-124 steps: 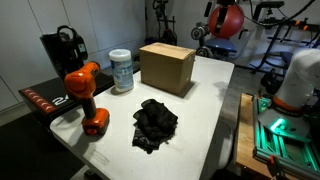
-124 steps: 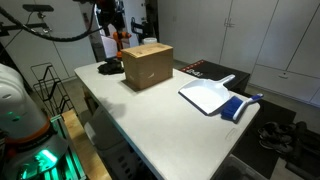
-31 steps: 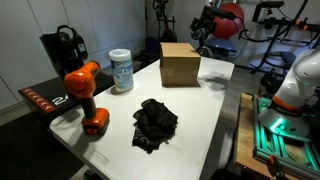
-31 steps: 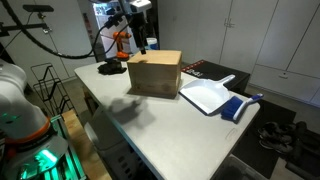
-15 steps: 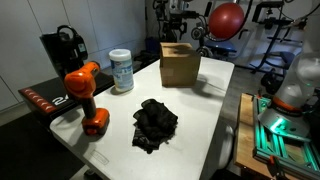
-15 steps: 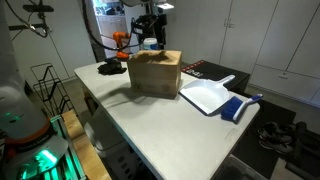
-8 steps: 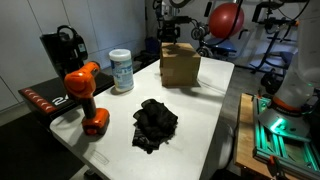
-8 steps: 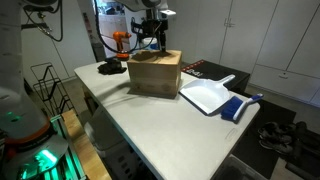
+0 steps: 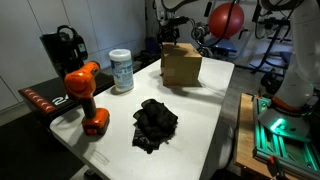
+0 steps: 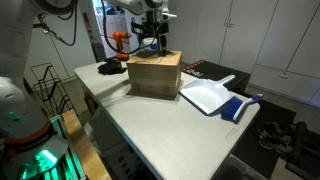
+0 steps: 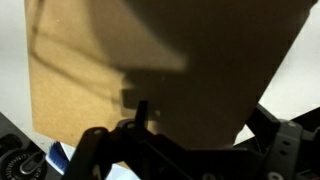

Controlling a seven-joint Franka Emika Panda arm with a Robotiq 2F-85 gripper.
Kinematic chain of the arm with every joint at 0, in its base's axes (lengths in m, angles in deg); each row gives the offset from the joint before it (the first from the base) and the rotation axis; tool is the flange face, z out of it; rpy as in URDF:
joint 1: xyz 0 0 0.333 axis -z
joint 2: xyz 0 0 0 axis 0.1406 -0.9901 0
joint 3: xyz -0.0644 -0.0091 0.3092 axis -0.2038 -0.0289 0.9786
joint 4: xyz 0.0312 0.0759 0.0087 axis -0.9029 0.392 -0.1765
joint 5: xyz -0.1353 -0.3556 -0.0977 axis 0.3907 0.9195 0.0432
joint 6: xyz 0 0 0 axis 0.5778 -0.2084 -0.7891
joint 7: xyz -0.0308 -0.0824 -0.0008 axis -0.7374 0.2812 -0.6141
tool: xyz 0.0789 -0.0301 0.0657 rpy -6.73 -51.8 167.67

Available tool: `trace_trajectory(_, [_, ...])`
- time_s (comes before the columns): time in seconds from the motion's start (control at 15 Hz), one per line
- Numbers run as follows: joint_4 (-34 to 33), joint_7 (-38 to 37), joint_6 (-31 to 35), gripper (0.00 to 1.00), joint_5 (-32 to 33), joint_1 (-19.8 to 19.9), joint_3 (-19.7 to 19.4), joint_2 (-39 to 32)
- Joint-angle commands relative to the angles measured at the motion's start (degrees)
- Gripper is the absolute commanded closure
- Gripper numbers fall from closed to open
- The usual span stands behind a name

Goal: Flip the cardboard box to the right twice

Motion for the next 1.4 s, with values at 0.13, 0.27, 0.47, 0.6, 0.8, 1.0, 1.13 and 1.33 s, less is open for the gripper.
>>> trace_trajectory(0.13, [-8.5,0.5,-8.5,0.47,3.9,-2.8,-2.2,-5.3])
trace_trajectory(0.27, [-10.0,0.4,-10.2,0.62,4.7,-3.3,-2.3,-6.0])
trace_trajectory(0.47, [-12.0,0.3,-13.4,0.8,6.0,-4.1,-2.7,-6.6])
trace_trajectory(0.6, [-13.4,-0.4,-16.4,0.91,6.7,-4.5,-2.9,-6.9])
trace_trajectory(0.8, [-13.0,-2.9,-19.6,0.96,8.4,-5.2,-3.2,-6.2])
trace_trajectory(1.0, [-11.7,-3.0,-20.9,0.94,10.3,-6.0,-2.9,-4.8])
trace_trajectory(1.13, [-10.1,-2.4,-20.9,0.95,12.1,-6.9,-2.6,-3.1])
trace_trajectory(1.33, [-7.3,-2.7,-20.1,0.96,16.5,-8.7,-2.8,-1.2])
